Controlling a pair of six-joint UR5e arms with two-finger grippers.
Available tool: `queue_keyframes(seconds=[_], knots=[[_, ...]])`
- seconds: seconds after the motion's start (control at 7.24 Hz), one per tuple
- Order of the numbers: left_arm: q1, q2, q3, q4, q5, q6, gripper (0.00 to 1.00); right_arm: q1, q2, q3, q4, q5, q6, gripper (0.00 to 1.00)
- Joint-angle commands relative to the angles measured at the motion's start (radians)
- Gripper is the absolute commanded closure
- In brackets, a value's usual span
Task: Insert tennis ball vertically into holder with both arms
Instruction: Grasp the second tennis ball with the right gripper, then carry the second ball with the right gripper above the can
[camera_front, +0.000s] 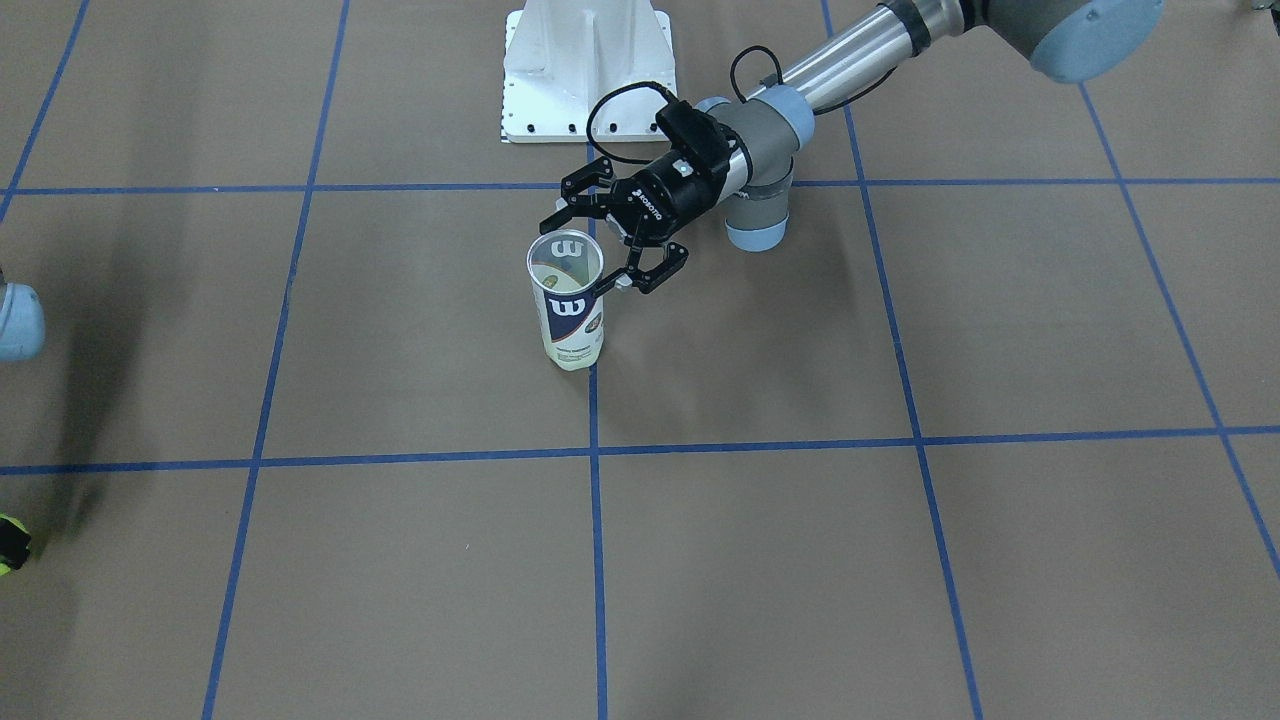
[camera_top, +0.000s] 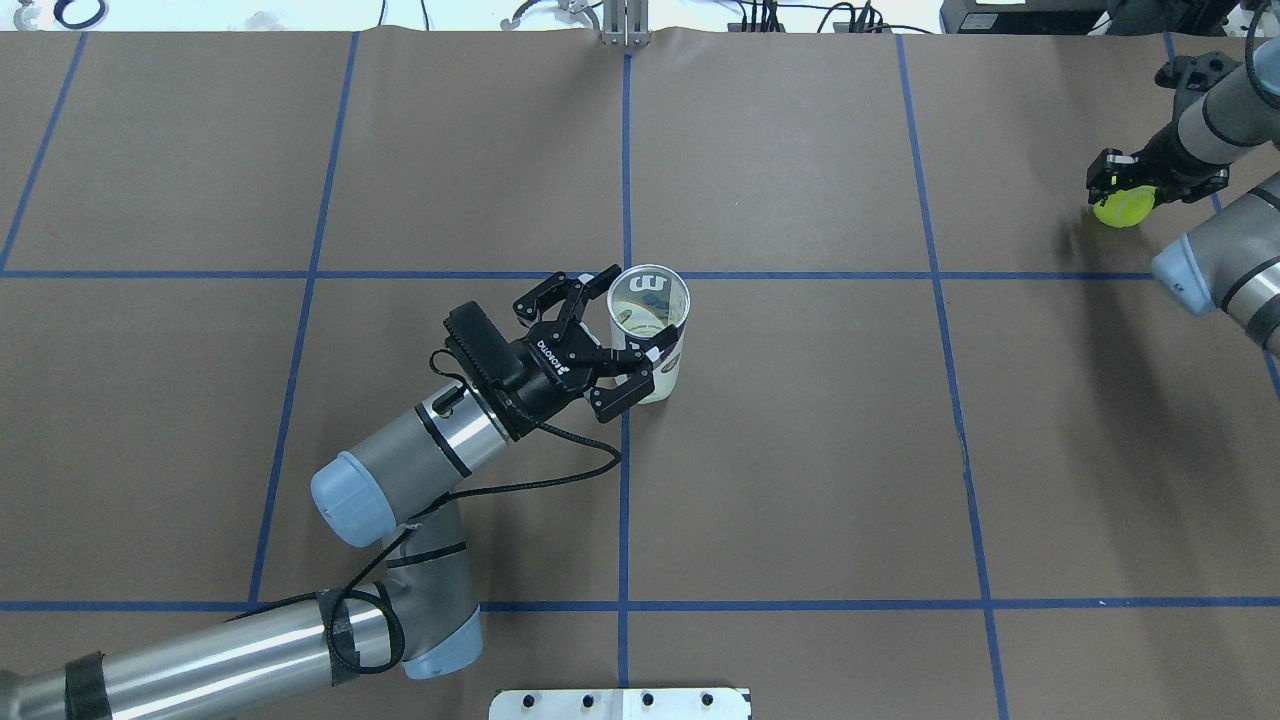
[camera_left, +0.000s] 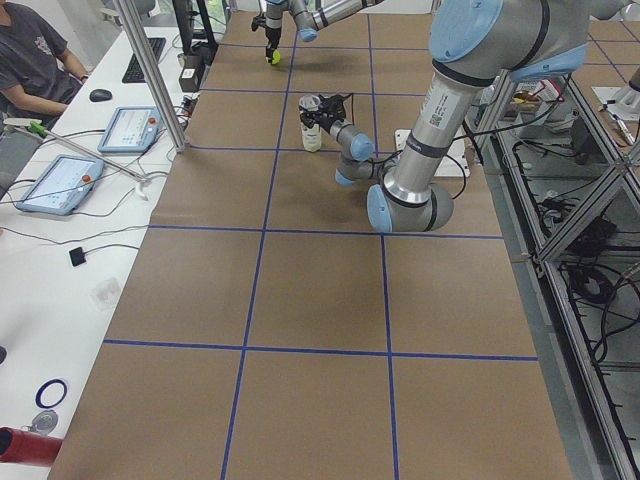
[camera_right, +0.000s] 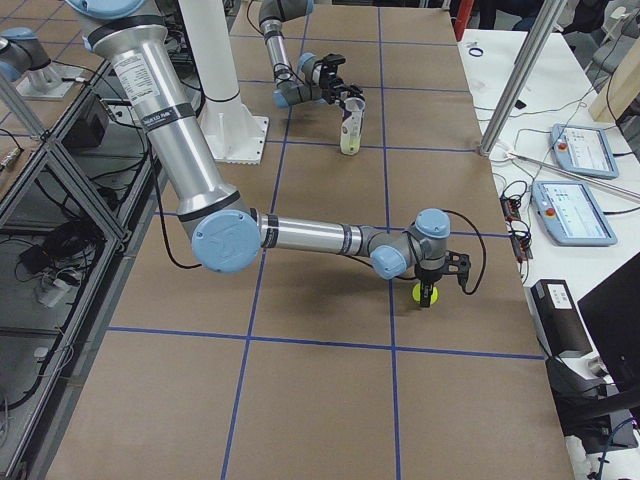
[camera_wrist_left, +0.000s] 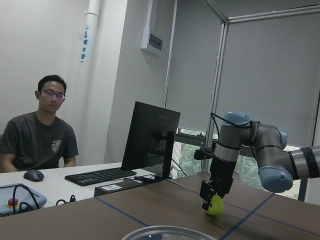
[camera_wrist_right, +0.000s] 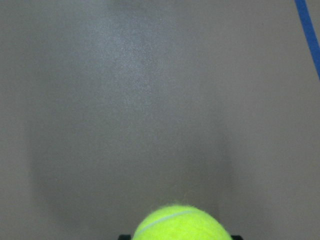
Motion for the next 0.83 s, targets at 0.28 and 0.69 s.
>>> queue_keyframes(seconds=[0.28, 0.69], knots=[[0.008, 0.000, 0.002, 0.000, 0.002, 0.000, 0.10, -0.047, -0.005, 0.581, -0.452, 0.134, 0.315, 1.00], [0.009, -0.003, 0.000, 0.000, 0.002, 0.000, 0.10, -0.284, 0.124, 0.847, -0.587, 0.119, 0.786, 1.00]])
